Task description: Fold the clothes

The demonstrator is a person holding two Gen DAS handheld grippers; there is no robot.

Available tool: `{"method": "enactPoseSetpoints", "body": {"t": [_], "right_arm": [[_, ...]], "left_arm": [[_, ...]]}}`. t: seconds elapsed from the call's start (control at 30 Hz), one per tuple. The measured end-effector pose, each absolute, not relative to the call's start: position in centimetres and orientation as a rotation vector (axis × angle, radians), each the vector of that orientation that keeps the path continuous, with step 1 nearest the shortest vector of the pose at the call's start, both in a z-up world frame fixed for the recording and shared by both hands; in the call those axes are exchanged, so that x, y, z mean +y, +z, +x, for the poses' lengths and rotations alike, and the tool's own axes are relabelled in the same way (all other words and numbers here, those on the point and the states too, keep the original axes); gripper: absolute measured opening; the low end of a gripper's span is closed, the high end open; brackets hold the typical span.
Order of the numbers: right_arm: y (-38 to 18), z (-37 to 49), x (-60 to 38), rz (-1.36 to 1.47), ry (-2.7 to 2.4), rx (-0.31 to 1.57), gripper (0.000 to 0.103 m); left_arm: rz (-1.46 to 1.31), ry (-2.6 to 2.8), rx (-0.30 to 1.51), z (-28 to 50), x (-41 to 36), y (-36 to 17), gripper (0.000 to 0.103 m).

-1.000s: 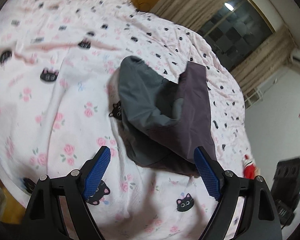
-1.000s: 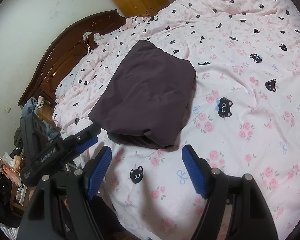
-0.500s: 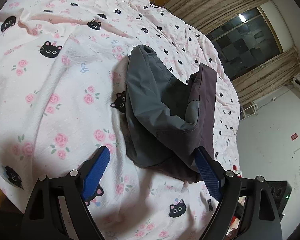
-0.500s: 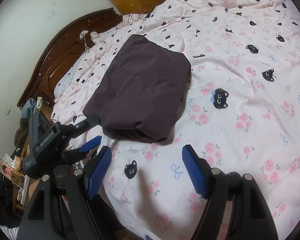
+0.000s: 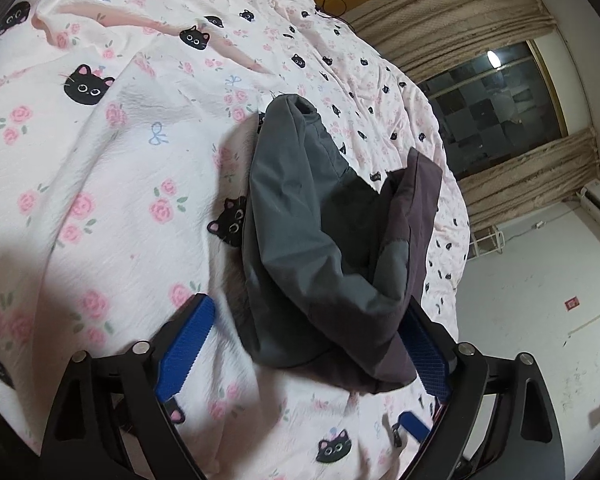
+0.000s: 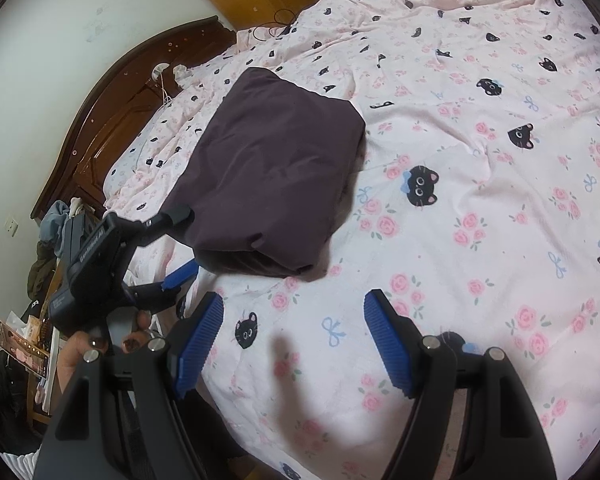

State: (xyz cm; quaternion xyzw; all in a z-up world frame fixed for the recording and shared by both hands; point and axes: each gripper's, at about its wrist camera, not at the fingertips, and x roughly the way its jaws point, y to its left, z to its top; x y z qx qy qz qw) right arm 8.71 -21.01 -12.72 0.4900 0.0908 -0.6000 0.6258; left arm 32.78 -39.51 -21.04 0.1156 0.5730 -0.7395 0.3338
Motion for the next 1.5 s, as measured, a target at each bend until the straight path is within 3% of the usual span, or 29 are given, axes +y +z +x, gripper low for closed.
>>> {"method": "enactPoseSetpoints", "body": {"t": [0.23, 0.6, 0.63, 0.7, 0.8, 0.97, 1.1, 1.5], "right_arm": [[-13.0, 9.0, -21.0, 1.129, -1.373, 0.223, 0.075], [-13.2, 8.9, -21.0, 1.138, -1.375, 0.234, 0.075], [-13.2, 8.8, -21.0, 1.138, -1.375, 0.234, 0.075], [-13.3, 8.7, -21.0, 1.141, -1.379, 0.232, 0.075], [-13.4, 8.4, -21.1, 1.148, -1.384, 0.227, 0.075], [-13.5, 8.0, -21.6, 1.153, -1.389, 0.221, 0.075], [-13.6, 7.2, -22.3, 1.171, -1.375, 0.182, 0.075], [-16.2, 3.8, -28.5, 1.345, -1.211, 0.011, 0.075]], "left_arm": [[0.248, -1.935, 1.613, 32.7, -41.4, -21.1, 0.093], [0.523, -2.074, 1.599, 29.6, -44.5, -20.5, 0.097], [0.511, -2.082, 1.602, 29.8, -44.6, -20.5, 0.095], [0.493, -2.091, 1.61, 30.2, -44.7, -20.5, 0.068], [0.499, -2.101, 1.625, 30.5, -44.6, -20.7, 0.045], [0.49, -2.144, 1.651, 30.8, -44.2, -20.9, 0.022], [0.416, -2.131, 1.747, 31.8, -44.2, -21.6, 0.018], [0.416, -2.103, 1.74, 32.3, -44.1, -22.0, 0.017]]}}
